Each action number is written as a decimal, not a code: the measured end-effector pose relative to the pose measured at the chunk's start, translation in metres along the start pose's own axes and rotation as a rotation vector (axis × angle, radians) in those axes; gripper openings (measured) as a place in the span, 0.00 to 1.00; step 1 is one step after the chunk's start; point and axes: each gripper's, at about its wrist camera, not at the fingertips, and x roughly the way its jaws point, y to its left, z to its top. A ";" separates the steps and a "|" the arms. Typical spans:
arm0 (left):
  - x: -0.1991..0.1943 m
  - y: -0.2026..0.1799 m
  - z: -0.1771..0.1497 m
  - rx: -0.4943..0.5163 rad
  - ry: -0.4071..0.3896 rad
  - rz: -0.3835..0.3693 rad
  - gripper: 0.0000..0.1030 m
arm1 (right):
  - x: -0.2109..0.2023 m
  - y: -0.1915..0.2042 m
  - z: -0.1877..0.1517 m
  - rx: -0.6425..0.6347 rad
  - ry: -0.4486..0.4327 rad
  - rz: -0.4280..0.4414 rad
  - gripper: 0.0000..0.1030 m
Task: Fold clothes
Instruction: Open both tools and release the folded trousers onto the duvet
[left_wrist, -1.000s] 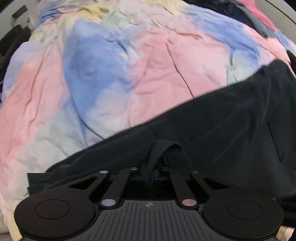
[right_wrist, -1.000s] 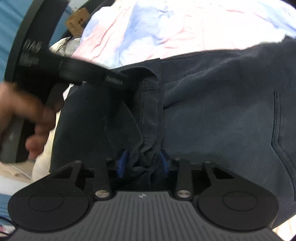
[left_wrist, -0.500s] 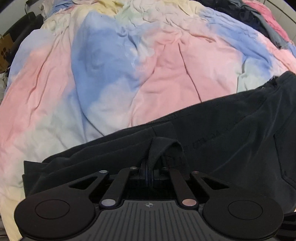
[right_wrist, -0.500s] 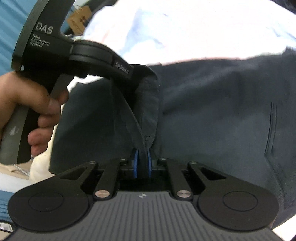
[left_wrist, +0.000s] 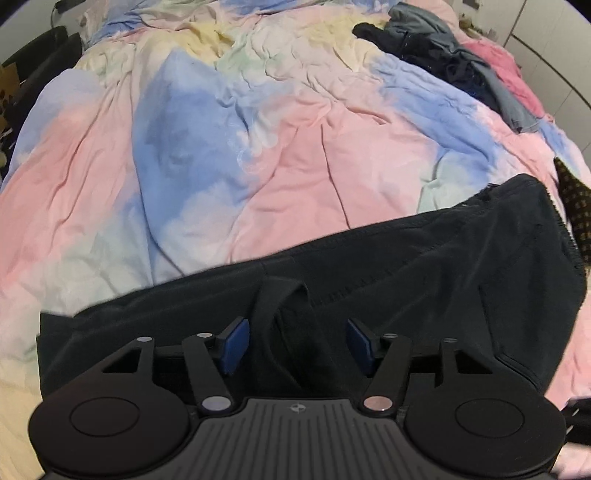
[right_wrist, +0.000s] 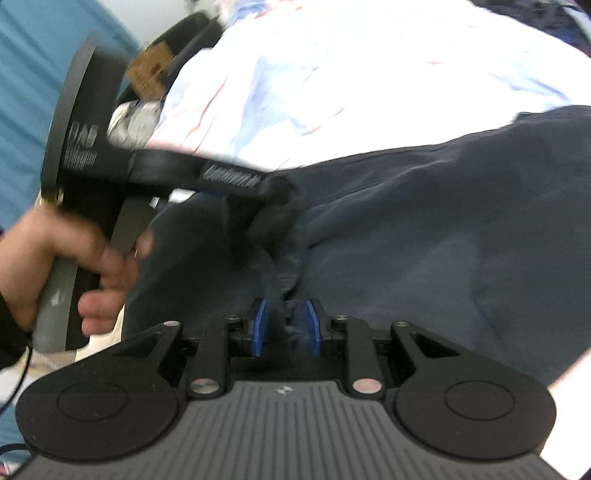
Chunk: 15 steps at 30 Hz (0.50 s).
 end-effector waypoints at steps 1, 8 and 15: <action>-0.004 -0.001 -0.004 -0.010 -0.002 -0.003 0.61 | -0.011 -0.007 -0.003 0.026 -0.017 -0.009 0.25; -0.032 -0.015 -0.048 -0.056 -0.012 -0.055 0.63 | -0.073 -0.056 -0.033 0.179 -0.101 -0.112 0.25; -0.061 -0.041 -0.076 -0.067 -0.028 -0.086 0.64 | -0.092 -0.081 -0.050 0.208 -0.147 -0.205 0.25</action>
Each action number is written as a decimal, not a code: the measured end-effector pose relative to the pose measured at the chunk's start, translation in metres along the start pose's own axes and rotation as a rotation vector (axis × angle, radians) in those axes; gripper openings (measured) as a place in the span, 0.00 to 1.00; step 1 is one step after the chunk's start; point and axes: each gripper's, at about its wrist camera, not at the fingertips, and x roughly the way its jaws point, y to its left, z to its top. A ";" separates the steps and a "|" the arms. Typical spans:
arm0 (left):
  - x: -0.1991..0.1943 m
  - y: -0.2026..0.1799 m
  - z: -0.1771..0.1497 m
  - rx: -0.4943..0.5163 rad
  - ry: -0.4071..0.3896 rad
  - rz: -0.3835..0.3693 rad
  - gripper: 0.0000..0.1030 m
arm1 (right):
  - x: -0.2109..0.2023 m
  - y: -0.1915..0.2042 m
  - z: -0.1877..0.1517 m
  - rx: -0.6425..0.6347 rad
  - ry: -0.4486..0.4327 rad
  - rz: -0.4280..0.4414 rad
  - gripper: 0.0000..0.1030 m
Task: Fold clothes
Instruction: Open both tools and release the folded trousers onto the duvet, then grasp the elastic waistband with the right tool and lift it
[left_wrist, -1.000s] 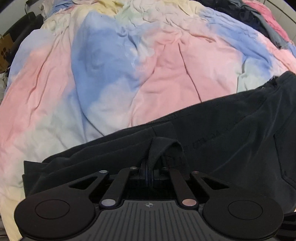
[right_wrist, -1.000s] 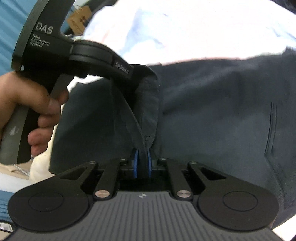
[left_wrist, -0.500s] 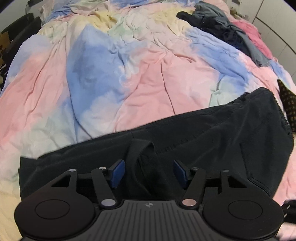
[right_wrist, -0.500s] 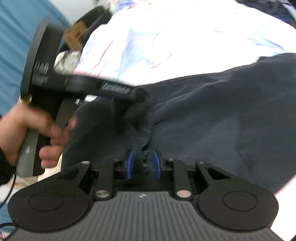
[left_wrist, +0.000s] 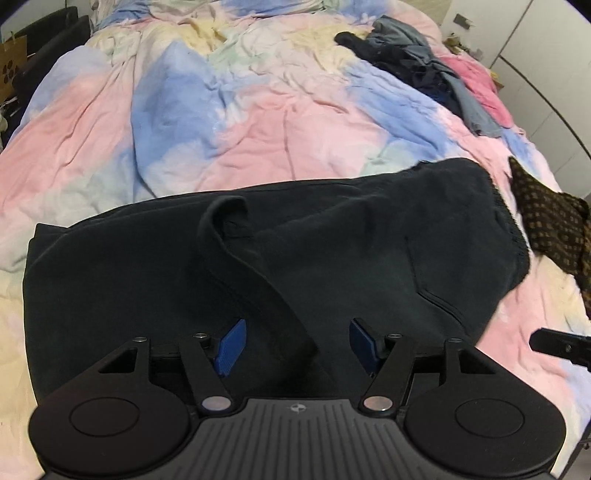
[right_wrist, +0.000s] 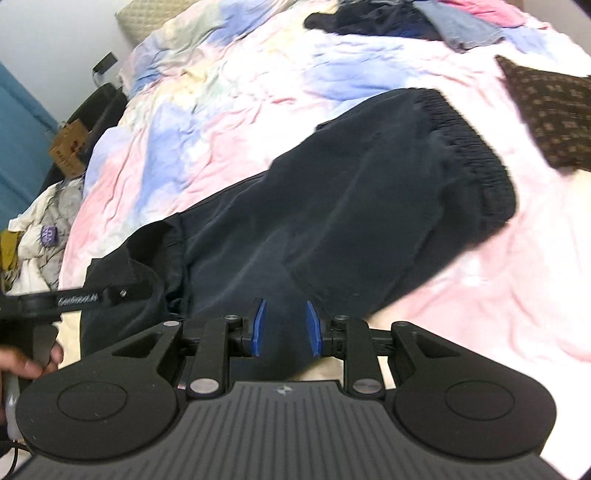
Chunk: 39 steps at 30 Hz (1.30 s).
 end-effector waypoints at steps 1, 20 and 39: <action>-0.004 -0.004 -0.003 -0.002 -0.003 0.000 0.65 | 0.001 -0.002 0.000 0.003 -0.005 -0.006 0.25; -0.053 -0.042 -0.037 0.008 -0.029 0.027 0.91 | -0.008 -0.087 -0.007 0.214 -0.092 0.000 0.27; -0.080 -0.032 -0.047 -0.325 -0.021 0.286 0.91 | 0.101 -0.261 0.021 0.832 -0.146 0.283 0.74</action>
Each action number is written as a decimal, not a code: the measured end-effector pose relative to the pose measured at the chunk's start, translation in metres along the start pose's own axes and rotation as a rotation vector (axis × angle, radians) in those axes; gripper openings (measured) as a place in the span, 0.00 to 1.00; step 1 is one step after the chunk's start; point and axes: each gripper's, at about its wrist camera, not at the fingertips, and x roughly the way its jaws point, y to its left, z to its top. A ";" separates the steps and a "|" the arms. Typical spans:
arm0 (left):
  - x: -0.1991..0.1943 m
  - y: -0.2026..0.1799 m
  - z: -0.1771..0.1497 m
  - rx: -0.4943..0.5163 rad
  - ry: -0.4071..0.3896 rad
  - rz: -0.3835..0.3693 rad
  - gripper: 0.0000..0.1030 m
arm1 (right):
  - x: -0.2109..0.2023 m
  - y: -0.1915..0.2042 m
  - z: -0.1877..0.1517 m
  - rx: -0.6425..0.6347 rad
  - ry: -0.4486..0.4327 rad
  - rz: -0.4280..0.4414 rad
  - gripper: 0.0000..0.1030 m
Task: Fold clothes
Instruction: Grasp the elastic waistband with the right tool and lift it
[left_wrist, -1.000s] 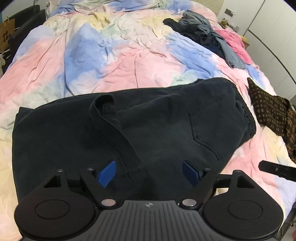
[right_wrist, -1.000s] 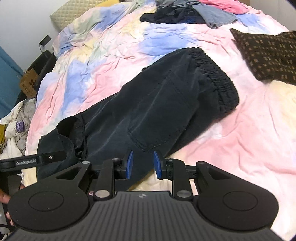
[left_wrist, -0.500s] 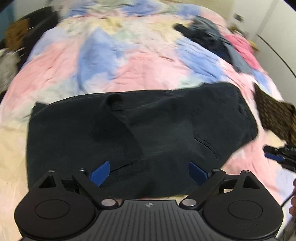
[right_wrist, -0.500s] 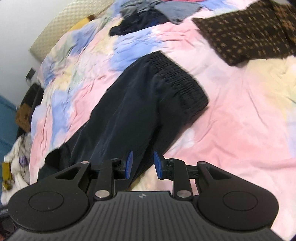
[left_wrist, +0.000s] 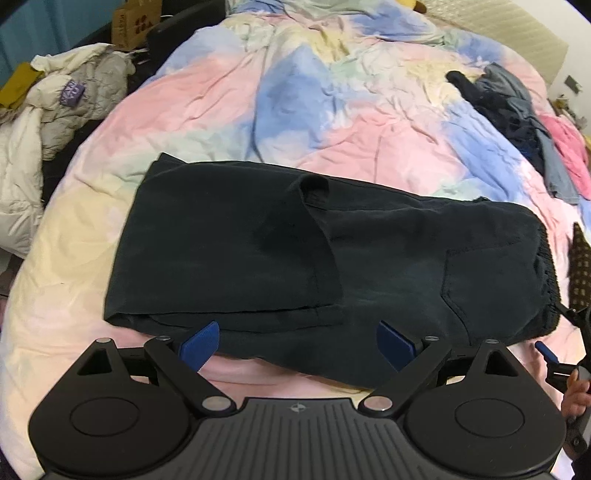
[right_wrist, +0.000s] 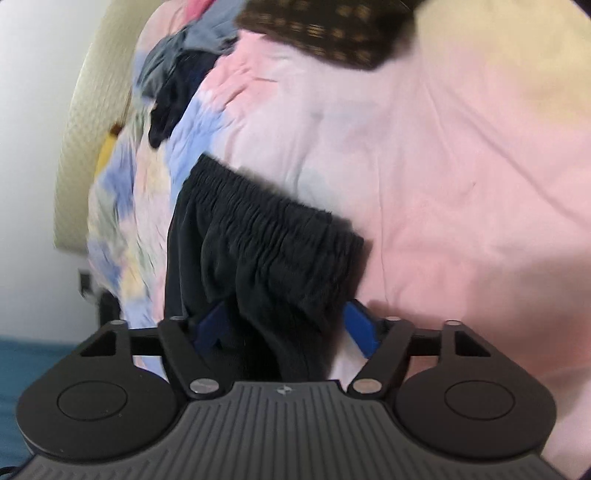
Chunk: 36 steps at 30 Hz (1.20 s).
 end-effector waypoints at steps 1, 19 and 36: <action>-0.001 0.001 0.000 -0.002 0.000 0.009 0.91 | 0.005 -0.004 0.003 0.030 -0.009 0.011 0.75; -0.004 0.021 -0.012 -0.078 0.054 0.045 0.91 | 0.064 0.015 0.023 -0.029 0.010 -0.057 0.61; -0.018 0.078 -0.017 -0.151 -0.026 -0.097 0.91 | -0.008 0.148 -0.038 -0.389 -0.190 -0.119 0.31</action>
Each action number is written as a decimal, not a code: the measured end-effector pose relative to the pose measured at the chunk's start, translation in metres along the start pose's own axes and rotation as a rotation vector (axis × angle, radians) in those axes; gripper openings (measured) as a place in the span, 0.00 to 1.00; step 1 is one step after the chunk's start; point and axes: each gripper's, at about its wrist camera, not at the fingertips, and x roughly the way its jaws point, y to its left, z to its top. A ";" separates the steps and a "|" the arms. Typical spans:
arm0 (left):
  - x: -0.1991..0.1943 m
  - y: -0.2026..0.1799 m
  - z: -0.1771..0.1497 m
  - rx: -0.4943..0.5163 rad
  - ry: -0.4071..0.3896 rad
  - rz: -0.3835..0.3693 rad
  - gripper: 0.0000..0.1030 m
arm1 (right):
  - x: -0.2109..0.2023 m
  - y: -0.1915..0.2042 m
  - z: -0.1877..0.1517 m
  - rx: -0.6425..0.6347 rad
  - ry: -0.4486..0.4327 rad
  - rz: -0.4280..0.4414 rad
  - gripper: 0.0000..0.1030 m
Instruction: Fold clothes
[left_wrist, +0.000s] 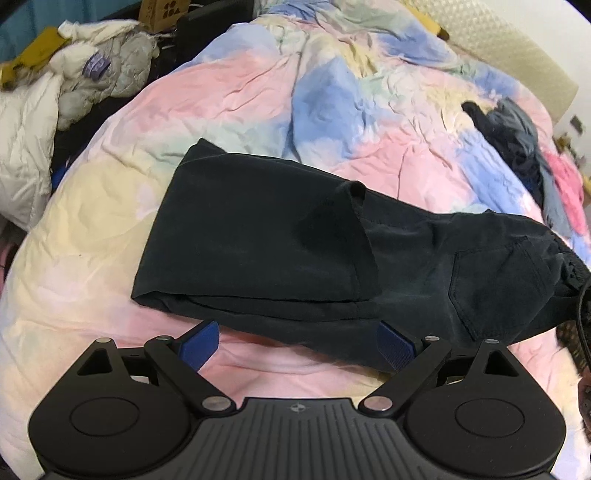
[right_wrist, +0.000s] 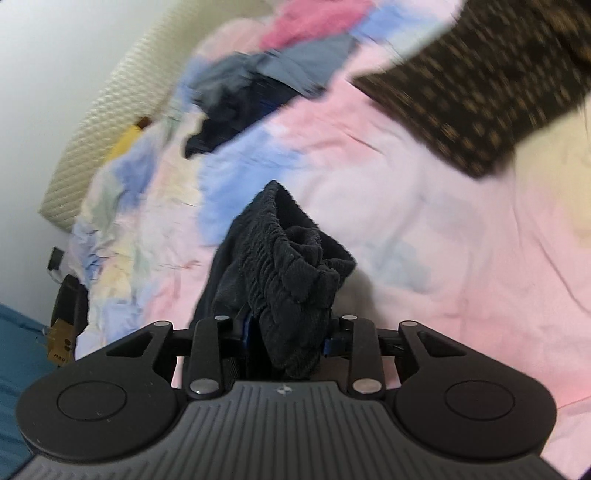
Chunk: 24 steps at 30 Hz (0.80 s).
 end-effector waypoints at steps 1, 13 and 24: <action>-0.001 0.010 0.002 -0.025 0.001 -0.021 0.91 | -0.008 0.011 -0.002 -0.021 -0.014 0.005 0.31; -0.037 0.137 0.051 -0.167 -0.099 -0.153 0.91 | -0.078 0.179 -0.087 -0.283 -0.181 0.037 0.31; -0.067 0.286 0.056 -0.369 -0.175 -0.111 0.91 | -0.080 0.331 -0.227 -0.653 -0.189 0.149 0.30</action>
